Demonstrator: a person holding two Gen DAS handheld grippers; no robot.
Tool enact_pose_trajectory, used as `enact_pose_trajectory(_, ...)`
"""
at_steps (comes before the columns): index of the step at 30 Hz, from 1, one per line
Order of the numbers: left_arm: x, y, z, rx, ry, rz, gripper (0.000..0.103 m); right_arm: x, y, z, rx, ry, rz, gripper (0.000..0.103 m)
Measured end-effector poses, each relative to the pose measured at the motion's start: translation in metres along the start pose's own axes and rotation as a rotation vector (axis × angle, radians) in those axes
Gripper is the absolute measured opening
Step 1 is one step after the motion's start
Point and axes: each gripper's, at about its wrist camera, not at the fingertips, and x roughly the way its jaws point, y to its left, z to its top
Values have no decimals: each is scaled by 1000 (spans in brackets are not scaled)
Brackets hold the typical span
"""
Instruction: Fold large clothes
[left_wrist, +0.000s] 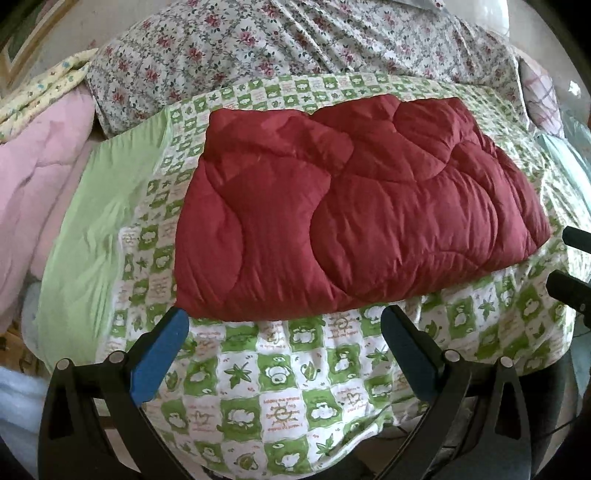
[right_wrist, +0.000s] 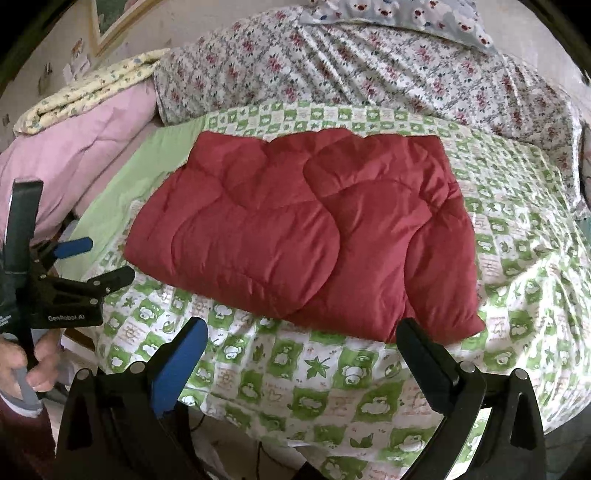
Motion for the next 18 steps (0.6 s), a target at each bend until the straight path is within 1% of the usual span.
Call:
enact_pose_trajectory(8,12,-3,9,1,22,-1,103,23,-3,10,18,39,6,103)
enact_pose_trajectory(18,20,-5,19,11,30,-4,103,33,0,30,-15,58,-12,103)
